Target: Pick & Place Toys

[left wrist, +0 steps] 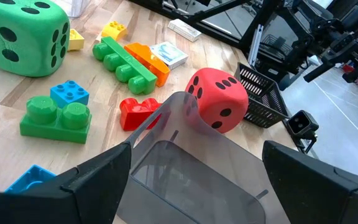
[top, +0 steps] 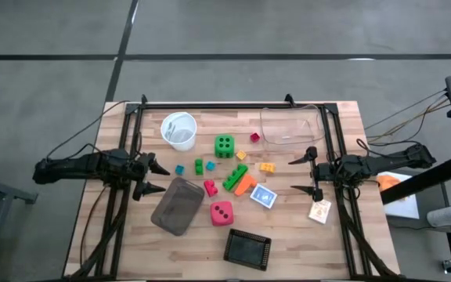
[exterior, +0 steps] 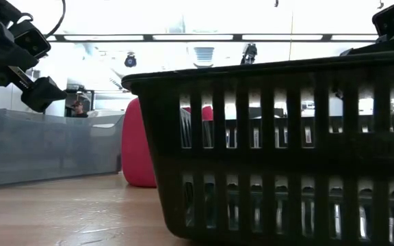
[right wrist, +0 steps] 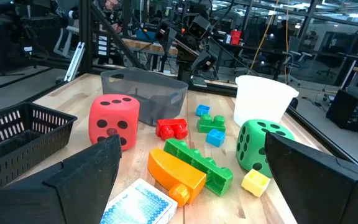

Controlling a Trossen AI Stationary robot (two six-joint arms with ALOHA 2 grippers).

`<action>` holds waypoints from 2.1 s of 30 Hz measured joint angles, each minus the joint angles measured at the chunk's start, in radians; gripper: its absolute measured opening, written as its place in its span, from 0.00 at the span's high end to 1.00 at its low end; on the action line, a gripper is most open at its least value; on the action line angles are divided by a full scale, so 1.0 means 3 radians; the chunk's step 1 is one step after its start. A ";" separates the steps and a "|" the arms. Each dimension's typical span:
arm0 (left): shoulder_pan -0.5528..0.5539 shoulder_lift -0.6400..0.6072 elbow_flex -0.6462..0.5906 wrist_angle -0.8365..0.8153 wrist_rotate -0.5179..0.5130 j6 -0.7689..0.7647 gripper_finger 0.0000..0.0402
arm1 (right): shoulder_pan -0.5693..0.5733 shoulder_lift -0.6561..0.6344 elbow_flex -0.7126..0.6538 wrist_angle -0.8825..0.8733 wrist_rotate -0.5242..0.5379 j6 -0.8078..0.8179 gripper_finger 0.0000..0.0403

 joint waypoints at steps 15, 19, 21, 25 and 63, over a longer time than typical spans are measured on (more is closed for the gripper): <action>-0.0001 0.0000 -0.0003 0.0019 -0.0013 0.0000 0.10 | 0.0000 0.0000 0.0000 0.0000 0.0000 0.0000 0.03; 0.0000 0.0001 -0.0020 0.0095 -0.0123 0.0000 0.10 | -0.0001 -0.0001 0.0000 0.0000 0.0001 0.0000 0.03; 0.0000 0.0001 -0.0021 0.0116 -0.0124 0.0000 0.10 | 0.0000 -0.0001 -0.0001 0.0000 0.0001 -0.0001 0.03; 0.0000 0.0001 -0.0026 0.0143 -0.0196 0.0001 0.10 | -0.0001 -0.0001 0.0000 0.0000 0.0001 0.0000 0.03; -0.0001 0.0000 -0.0031 0.0550 -0.0705 0.0355 0.10 | -0.0001 -0.0001 0.0000 0.1145 -0.0294 0.0121 0.03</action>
